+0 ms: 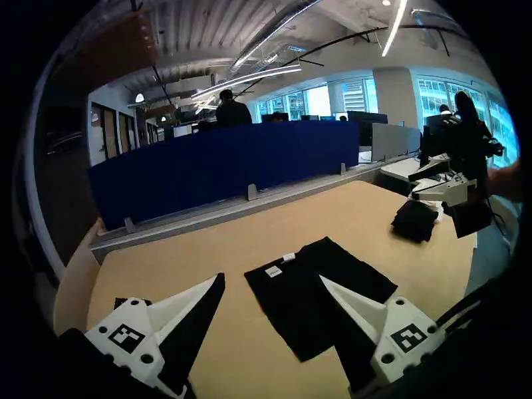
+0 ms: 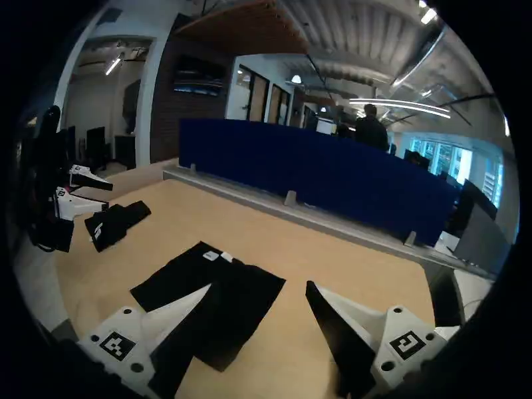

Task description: Fold towel

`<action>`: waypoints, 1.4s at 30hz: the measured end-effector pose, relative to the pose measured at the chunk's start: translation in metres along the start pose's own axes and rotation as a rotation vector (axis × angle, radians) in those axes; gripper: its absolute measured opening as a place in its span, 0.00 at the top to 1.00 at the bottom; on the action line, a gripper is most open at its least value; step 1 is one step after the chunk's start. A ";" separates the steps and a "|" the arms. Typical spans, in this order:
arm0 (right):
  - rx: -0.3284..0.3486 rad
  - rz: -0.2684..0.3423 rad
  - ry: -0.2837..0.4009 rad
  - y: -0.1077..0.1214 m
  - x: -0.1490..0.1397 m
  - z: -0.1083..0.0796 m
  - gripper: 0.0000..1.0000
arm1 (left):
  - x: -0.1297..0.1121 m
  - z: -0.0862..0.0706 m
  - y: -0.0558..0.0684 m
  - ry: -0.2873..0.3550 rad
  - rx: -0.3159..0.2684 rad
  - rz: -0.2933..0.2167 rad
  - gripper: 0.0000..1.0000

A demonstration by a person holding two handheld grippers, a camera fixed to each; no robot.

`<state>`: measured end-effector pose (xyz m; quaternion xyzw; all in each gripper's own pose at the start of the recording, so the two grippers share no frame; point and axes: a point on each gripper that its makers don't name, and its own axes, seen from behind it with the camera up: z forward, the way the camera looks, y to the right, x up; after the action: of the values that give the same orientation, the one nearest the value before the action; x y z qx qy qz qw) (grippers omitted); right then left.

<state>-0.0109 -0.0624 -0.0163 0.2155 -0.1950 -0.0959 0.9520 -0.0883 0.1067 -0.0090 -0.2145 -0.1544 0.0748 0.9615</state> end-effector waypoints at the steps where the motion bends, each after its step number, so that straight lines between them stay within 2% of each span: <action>1: 0.004 0.002 -0.010 -0.002 -0.006 0.002 0.00 | -0.005 0.002 0.001 -0.009 -0.005 0.000 0.06; 12: 0.046 -0.007 -0.132 -0.022 -0.081 0.023 0.00 | -0.066 0.017 0.017 -0.110 -0.053 0.031 0.06; 20: 0.069 -0.018 -0.204 -0.032 -0.131 0.035 0.00 | -0.116 0.026 0.036 -0.193 -0.101 0.020 0.06; 26: 0.092 -0.024 -0.244 -0.039 -0.159 0.044 0.00 | -0.150 0.033 0.046 -0.252 -0.124 0.019 0.06; 33: 0.115 -0.022 -0.310 -0.048 -0.192 0.048 0.00 | -0.178 0.040 0.057 -0.311 -0.154 0.015 0.06; 42: 0.134 -0.028 -0.360 -0.058 -0.218 0.048 0.00 | -0.197 0.047 0.059 -0.361 -0.164 0.016 0.06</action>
<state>-0.2337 -0.0737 -0.0742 0.2604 -0.3650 -0.1329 0.8839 -0.2939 0.1363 -0.0459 -0.2763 -0.3281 0.1068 0.8970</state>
